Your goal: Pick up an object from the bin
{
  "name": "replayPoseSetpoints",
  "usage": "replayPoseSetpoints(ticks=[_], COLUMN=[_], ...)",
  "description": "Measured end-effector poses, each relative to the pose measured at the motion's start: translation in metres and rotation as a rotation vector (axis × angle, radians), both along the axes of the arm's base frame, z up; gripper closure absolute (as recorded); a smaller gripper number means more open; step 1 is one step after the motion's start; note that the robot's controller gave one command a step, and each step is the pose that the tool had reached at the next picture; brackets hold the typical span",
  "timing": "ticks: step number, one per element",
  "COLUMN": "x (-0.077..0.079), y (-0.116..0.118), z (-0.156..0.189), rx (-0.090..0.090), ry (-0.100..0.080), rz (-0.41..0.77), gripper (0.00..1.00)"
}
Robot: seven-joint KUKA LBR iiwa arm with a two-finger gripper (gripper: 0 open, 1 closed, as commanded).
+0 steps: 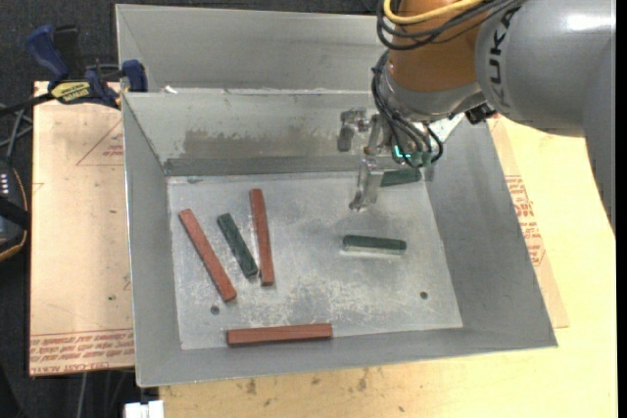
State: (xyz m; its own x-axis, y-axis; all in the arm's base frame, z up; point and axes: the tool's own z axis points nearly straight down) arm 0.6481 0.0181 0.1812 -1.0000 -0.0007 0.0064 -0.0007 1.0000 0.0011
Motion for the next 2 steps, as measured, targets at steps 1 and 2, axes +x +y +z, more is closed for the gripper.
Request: replayPoseSetpoints(ticks=[1,2], x=[0.002,-0.025], y=[0.000,-0.009], z=[0.005,-0.020], rx=[0.000,0.000], ry=[-0.008,-0.015], rz=[0.000,0.072], gripper=[0.00,0.00])
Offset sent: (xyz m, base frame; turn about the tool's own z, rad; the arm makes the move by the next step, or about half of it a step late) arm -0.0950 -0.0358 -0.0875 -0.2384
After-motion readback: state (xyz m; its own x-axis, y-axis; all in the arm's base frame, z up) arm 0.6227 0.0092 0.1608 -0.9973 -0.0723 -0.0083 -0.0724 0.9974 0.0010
